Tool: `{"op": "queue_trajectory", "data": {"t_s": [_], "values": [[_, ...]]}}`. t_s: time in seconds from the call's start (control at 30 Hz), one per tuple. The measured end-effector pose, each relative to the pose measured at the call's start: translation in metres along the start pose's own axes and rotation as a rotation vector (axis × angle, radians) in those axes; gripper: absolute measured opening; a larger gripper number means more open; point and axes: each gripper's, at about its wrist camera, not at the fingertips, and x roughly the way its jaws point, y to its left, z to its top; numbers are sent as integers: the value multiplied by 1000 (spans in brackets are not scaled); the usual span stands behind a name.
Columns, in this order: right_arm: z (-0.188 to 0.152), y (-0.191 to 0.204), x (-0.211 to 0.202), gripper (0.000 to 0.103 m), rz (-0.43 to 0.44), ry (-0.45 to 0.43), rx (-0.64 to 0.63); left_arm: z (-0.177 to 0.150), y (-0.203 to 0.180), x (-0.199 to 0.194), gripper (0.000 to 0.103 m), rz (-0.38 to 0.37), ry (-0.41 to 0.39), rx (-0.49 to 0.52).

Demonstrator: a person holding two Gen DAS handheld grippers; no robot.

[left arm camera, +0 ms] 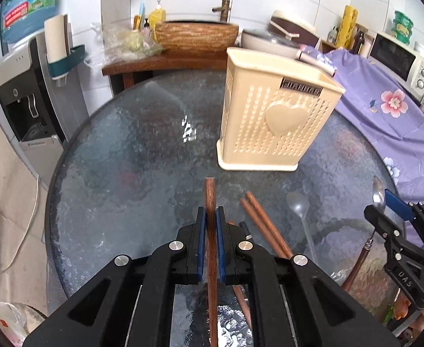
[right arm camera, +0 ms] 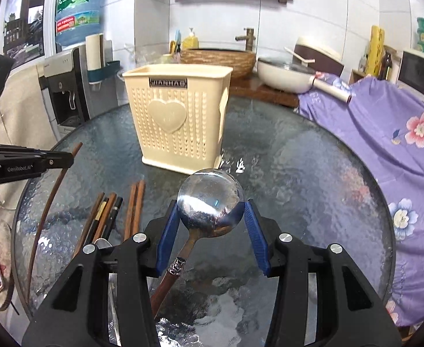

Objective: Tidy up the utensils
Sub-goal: 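Lift the ladle with the right tool and the chopstick with the left tool toward the basket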

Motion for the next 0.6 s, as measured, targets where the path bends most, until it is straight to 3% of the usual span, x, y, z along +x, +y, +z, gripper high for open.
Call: {"op": "queue_trajectory", "data": {"t_s": [0.6], "values": [[8,2,-25,46,-5,-71,-28,6,-10,-43,7,-8,-131,9]]}}
